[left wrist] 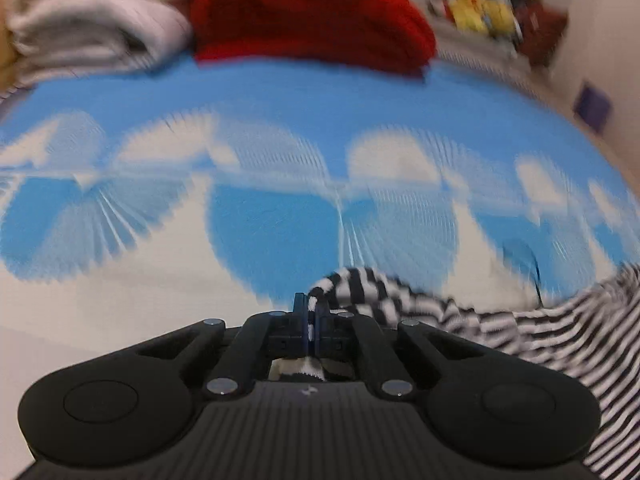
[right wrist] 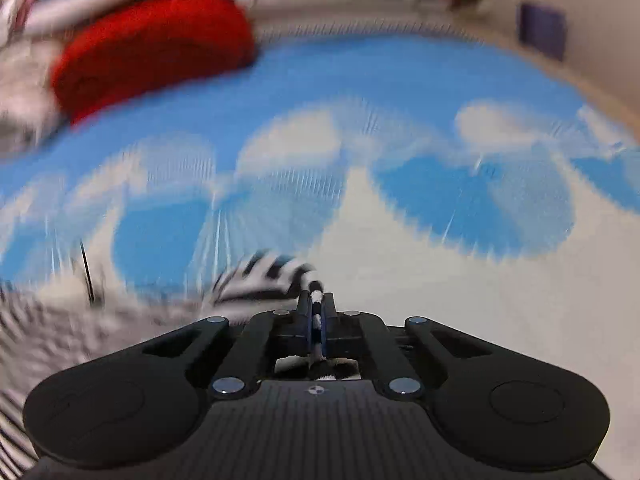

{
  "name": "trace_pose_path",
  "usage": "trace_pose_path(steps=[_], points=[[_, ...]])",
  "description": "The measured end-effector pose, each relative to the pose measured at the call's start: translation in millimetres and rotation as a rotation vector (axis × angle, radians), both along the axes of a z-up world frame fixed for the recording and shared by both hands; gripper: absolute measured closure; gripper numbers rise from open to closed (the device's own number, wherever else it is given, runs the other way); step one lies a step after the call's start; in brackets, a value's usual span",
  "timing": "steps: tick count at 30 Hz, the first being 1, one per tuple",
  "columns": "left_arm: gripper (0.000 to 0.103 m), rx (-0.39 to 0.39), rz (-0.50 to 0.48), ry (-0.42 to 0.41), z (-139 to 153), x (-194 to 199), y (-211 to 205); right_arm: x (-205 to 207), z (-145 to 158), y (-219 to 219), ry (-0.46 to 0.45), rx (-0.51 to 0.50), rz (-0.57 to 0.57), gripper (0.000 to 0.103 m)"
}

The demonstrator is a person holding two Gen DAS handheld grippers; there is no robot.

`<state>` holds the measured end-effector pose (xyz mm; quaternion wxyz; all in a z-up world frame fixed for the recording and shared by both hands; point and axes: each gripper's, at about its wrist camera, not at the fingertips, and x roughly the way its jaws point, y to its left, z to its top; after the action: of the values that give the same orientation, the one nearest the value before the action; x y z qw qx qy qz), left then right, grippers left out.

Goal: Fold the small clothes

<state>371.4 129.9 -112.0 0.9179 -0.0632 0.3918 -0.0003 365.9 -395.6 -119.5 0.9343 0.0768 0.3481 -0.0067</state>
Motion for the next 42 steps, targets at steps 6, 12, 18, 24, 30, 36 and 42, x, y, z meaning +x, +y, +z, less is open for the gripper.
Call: trace_pose_path(steps=[6, 12, 18, 24, 30, 36, 42], points=[[0.074, 0.104, -0.07, 0.253, -32, 9, -21, 14, -36, 8, 0.19, -0.081, -0.008, 0.095], [0.061, -0.019, 0.0, 0.066, 43, -36, 3, -22, 11, -2, 0.102, -0.042, -0.023, 0.058], [0.061, -0.044, -0.184, 0.242, 43, -95, -7, -79, 36, -11, 0.219, -0.014, 0.159, 0.055], [0.058, -0.138, 0.042, 0.473, -10, -129, 50, -126, 4, -33, 0.419, 0.076, 0.112, 0.051], [0.058, -0.25, 0.062, 0.549, -29, -132, 65, -146, -17, -43, 0.524, 0.077, 0.168, 0.046], [0.059, -0.207, 0.04, 0.591, -44, -133, 48, -154, -23, -34, 0.528, 0.01, 0.256, 0.044], [0.061, -0.165, 0.017, 0.577, -42, -131, 34, -157, -8, -42, 0.489, 0.042, 0.285, 0.044]])
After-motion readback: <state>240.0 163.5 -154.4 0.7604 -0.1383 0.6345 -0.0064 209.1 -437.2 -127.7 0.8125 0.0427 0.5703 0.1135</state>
